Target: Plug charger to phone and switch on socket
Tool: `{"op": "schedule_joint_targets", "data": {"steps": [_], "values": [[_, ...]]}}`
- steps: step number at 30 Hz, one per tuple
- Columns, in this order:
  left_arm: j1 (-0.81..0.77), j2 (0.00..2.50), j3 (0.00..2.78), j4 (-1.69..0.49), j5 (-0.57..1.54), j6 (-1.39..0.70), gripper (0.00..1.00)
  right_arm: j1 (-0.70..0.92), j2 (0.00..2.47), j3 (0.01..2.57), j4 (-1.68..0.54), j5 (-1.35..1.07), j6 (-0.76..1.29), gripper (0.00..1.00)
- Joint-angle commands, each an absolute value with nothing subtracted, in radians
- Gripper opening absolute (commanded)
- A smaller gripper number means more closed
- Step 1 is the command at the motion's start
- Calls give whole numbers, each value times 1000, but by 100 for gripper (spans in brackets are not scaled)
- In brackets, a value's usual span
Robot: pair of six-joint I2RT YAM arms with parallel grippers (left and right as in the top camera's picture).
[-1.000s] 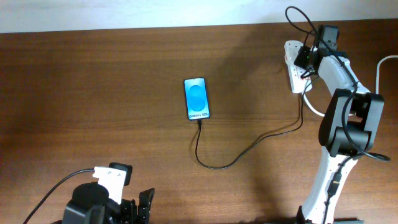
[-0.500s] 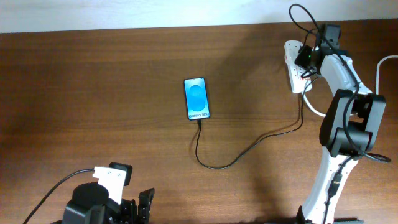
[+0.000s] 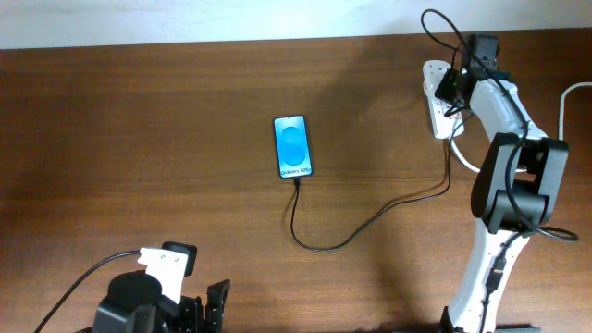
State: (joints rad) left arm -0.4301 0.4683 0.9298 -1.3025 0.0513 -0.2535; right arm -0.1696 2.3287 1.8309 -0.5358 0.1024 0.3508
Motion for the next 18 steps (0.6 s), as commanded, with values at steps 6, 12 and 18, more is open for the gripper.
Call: {"op": "schedule_joint_targets", "data": {"steps": [6, 12, 18], "values": [[-432, 465, 930, -1304, 47, -245, 99, -63, 2347, 1818, -562, -12, 326, 4], [-432, 465, 930, -1304, 47, -245, 99, -107, 2293, 1818, -596, 12, 354, 4], [-432, 465, 930, -1304, 47, -245, 99, -173, 2247, 1818, -671, 57, 550, 4]]}}
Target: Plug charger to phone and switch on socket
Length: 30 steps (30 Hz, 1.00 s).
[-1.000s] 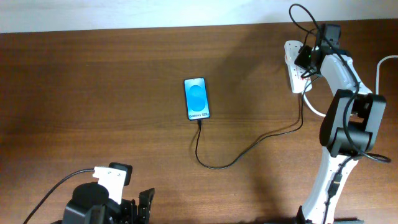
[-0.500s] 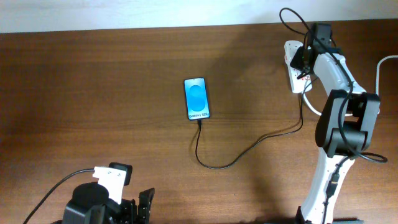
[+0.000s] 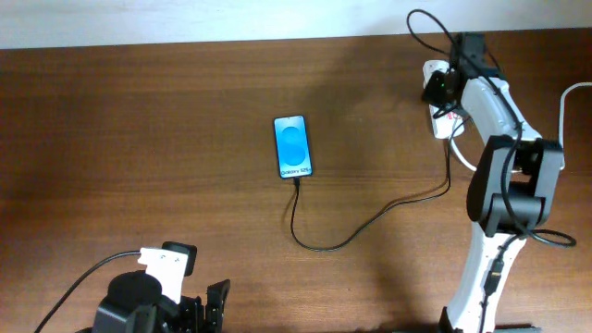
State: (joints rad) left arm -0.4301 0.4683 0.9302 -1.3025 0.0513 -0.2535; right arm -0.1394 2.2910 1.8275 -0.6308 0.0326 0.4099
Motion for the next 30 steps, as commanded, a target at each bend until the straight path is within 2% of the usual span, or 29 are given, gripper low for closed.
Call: {"op": "schedule_joint_targets", "data": {"steps": [1, 3, 4, 5, 7, 9, 12, 16, 23, 30], "values": [[-432, 465, 930, -1304, 47, -245, 99, -179, 2247, 1818, -674, 65, 567, 4], [-432, 465, 930, -1304, 47, -245, 99, -196, 2247, 1818, -655, 64, 566, 4], [-432, 465, 930, -1304, 47, -245, 99, -203, 2247, 1818, -658, 60, 565, 26], [-432, 465, 930, -1304, 47, -245, 99, -207, 2247, 1818, -664, 46, 507, 70], [-432, 465, 930, -1304, 47, -245, 99, -206, 2247, 1818, -684, 31, 391, 92], [-432, 465, 930, -1304, 47, -245, 99, -218, 2244, 1819, -714, 30, 336, 93], [-432, 465, 930, -1304, 47, -245, 99, -243, 2244, 1831, -722, -139, 204, 86], [-432, 465, 930, -1304, 47, -245, 99, -242, 2216, 1855, -728, -218, -9, 86], [-432, 465, 930, -1304, 47, -245, 99, -241, 2214, 1939, -804, -188, -75, 84], [-432, 465, 930, -1304, 47, -245, 99, -215, 2249, 1939, -773, -218, -142, 85]]}}
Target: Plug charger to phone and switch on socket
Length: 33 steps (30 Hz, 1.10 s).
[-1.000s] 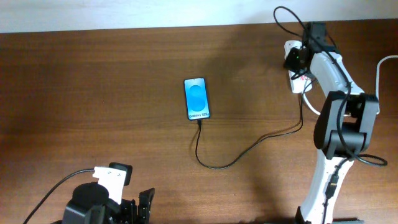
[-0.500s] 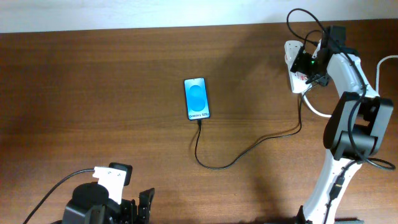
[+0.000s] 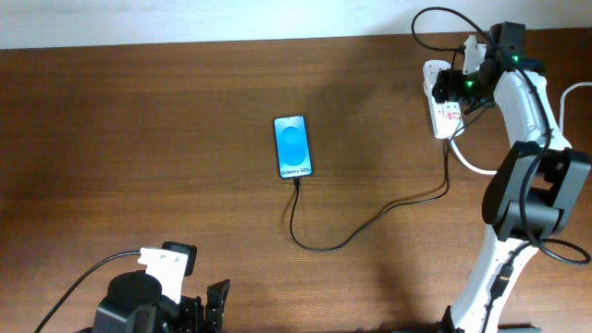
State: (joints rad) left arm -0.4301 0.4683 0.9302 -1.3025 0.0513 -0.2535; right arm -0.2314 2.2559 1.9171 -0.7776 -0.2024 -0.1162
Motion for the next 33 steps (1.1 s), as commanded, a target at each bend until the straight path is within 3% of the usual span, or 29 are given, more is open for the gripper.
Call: {"op": "schedule_joint_targets", "data": {"steps": [1, 17, 33], "values": [[-432, 465, 930, -1304, 47, -245, 99, -213, 2267, 1939, -772, -218, -142, 85], [-432, 465, 930, -1304, 47, -245, 99, -208, 2354, 1930, -728, -237, -95, 84], [-432, 465, 930, -1304, 47, -245, 99, -208, 2354, 1930, -638, -237, 226, 85]]}}
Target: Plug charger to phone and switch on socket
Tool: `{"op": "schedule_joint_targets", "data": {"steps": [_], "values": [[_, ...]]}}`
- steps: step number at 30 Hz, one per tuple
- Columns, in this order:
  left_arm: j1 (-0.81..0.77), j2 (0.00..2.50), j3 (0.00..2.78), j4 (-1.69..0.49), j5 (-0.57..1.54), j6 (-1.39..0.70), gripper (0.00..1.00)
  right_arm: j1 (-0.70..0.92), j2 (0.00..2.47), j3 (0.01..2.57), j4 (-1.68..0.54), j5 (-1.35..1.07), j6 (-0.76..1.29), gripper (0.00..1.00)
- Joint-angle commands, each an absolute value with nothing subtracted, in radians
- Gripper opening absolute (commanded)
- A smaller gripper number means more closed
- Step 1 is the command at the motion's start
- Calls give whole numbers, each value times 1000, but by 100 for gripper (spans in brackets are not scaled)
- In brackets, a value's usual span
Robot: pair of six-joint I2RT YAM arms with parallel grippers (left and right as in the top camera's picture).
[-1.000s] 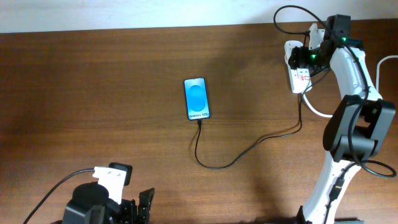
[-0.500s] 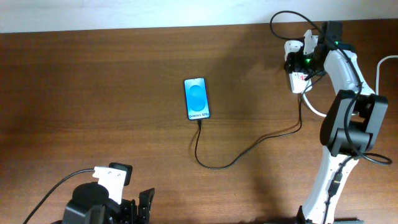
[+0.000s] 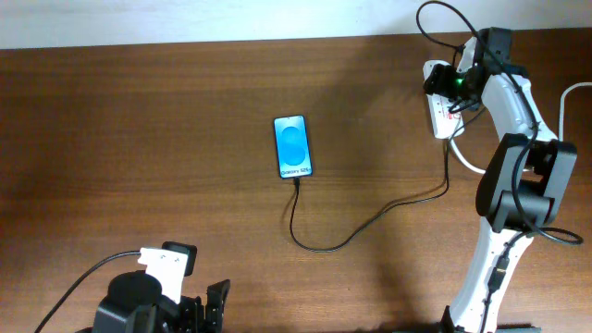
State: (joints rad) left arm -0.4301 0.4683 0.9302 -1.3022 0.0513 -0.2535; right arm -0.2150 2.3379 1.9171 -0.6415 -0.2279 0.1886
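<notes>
A phone [image 3: 293, 146] with a lit blue screen lies face up mid-table. A black cable [image 3: 370, 220] is plugged into its lower end and curves right to a plug in the white socket strip [image 3: 439, 116] at the far right. My right gripper [image 3: 448, 85] hovers over the upper part of the strip; its fingers are too small and dark to tell whether open or shut. My left gripper [image 3: 209, 310] rests at the bottom edge, fingers slightly apart, holding nothing.
A white cord [image 3: 569, 97] runs off the right edge beside the strip. The right arm's body [image 3: 513, 194] stands along the right side. The brown table [image 3: 139, 139] ends against a white wall at the back.
My right gripper has moved left and slightly up over the socket strip, and the wrist has swung back closer to the strip. Phone, cable and left arm are unchanged.
The phone was lit with the cable plugged in throughout. My right gripper was over the strip's upper end, shifted a little left, then sat further right with the arm stretched out, and now is back over the strip's top. The left arm stayed parked.
</notes>
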Motion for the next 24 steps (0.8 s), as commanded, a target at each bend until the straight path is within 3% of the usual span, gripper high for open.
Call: {"op": "schedule_joint_targets", "data": {"steps": [1, 10, 24], "values": [[-432, 465, 930, -1304, 47, -245, 99, -208, 2354, 1930, -637, -236, 231, 85], [-432, 465, 930, -1304, 47, -245, 99, -196, 2360, 1930, -590, -221, 347, 85], [-432, 465, 930, -1304, 47, -245, 99, -182, 2365, 1922, -602, -165, 352, 86]]}}
